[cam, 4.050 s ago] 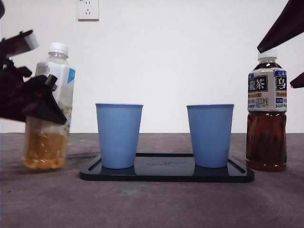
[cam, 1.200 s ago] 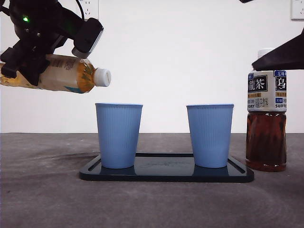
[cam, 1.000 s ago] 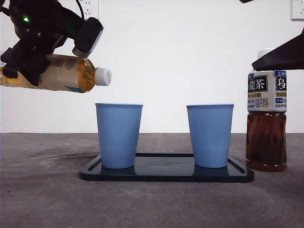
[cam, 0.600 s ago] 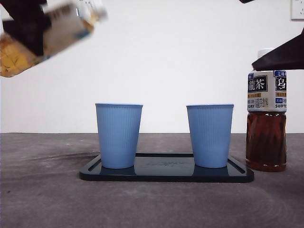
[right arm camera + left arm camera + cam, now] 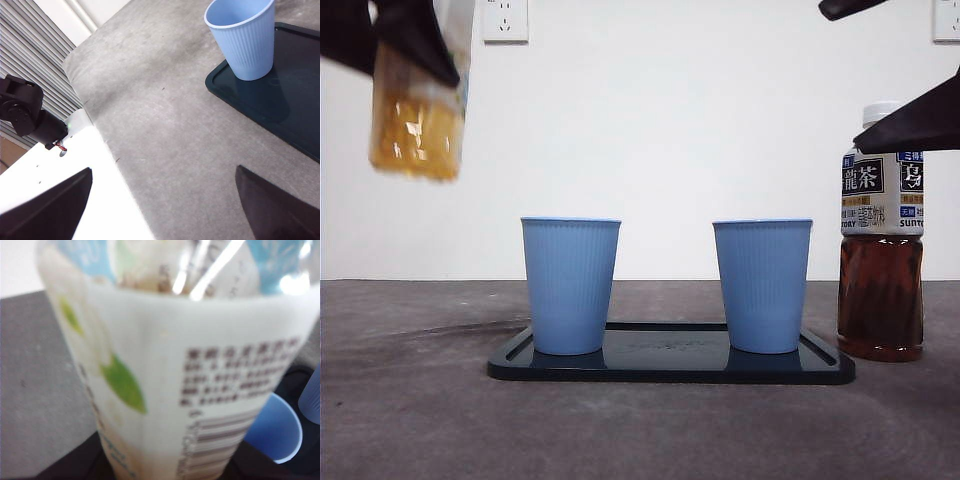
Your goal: Pour the drink into the cup
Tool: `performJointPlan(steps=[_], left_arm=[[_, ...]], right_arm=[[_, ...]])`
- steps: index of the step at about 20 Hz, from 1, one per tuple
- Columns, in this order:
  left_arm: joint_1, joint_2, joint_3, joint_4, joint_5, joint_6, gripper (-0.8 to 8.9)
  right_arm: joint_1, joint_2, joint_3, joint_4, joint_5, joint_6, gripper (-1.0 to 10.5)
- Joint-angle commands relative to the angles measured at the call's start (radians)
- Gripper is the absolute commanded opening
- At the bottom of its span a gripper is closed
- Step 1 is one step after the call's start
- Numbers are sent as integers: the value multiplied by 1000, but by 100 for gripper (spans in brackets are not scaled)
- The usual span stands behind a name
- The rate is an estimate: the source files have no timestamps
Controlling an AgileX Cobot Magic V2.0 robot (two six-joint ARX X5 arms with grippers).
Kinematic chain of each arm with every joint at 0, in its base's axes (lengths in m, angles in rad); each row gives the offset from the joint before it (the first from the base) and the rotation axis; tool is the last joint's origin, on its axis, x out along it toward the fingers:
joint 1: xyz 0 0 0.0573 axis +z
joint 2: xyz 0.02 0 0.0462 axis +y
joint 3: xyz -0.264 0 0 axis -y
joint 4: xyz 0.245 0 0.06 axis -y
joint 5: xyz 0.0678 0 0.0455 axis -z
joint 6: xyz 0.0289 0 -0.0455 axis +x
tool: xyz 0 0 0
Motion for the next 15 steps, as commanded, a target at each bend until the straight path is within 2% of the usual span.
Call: performJointPlan(steps=[1, 5, 12, 15], left_arm=[[0, 4, -80, 185, 4, -64, 88], [2, 62, -223, 428, 3, -84, 86], [19, 301, -241, 610, 3, -83, 86], [18, 356, -241, 639, 3, -83, 86]], right_arm=[[6, 5, 16, 15, 4, -12, 454], [6, 5, 16, 17, 23, -10, 454], [6, 5, 16, 17, 47, 12, 454], [6, 5, 16, 17, 69, 15, 454]])
